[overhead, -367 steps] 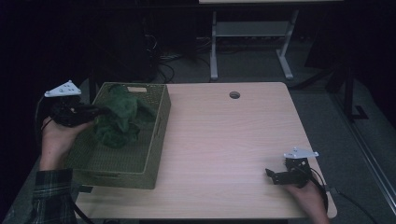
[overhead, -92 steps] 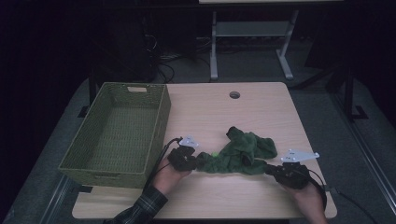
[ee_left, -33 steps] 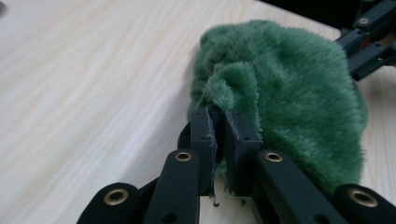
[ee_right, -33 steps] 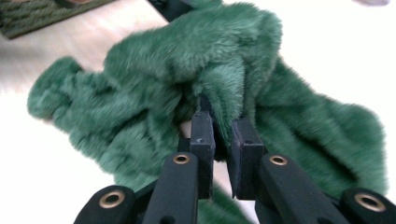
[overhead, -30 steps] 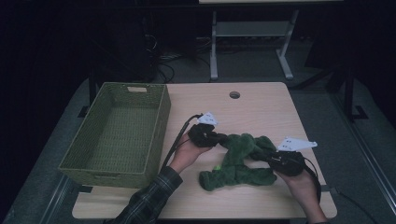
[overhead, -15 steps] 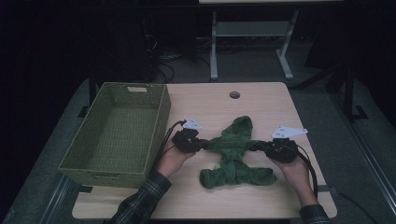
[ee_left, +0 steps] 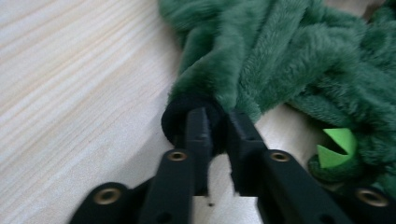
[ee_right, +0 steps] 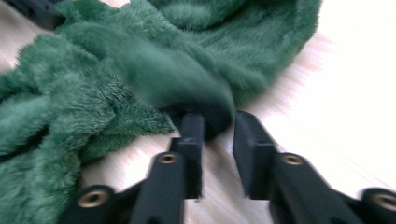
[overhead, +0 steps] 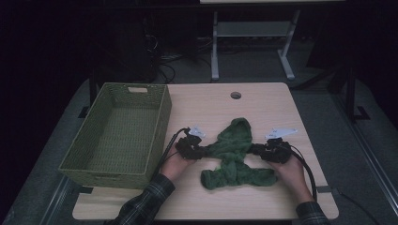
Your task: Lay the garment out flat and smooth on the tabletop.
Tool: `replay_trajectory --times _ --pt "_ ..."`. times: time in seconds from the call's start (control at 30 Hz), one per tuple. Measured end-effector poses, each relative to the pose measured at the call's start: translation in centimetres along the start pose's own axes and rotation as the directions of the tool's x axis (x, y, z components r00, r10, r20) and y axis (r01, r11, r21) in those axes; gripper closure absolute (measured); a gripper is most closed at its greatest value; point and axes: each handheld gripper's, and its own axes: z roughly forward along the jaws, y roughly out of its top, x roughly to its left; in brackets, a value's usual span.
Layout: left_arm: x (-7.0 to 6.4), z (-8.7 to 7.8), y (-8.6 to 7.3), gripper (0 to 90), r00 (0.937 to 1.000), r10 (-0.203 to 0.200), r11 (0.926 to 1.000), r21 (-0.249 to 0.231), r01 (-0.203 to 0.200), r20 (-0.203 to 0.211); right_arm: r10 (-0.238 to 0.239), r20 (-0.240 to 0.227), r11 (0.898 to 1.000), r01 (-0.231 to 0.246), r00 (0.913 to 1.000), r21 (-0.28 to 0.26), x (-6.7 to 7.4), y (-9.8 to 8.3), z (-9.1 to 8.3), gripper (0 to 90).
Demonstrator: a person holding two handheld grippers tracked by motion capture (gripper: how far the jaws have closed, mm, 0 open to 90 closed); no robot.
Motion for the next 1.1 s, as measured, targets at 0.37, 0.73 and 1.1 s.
replay_trajectory --times 0.37,0.73,1.1 --pt "-1.2 -2.8 -0.6 52.9 0.9980 -0.034 0.9934 -0.107 0.039 0.054 0.040 -0.030 0.990 -0.044 0.9988 -0.135 -0.4 1.3 -3.7 65.0" --pt "-3.0 -3.4 -3.4 43.6 0.9990 0.025 0.9960 -0.087 -0.022 0.036 0.030 -0.039 0.991 -0.035 0.9988 -0.127 -0.4 4.3 -2.4 67.0" --pt "-4.3 -3.1 -5.4 20.2 0.9969 0.078 0.9956 -0.054 -0.077 0.011 0.006 -0.047 0.997 -0.010 0.9989 -0.079 0.7 8.2 0.4 66.3"
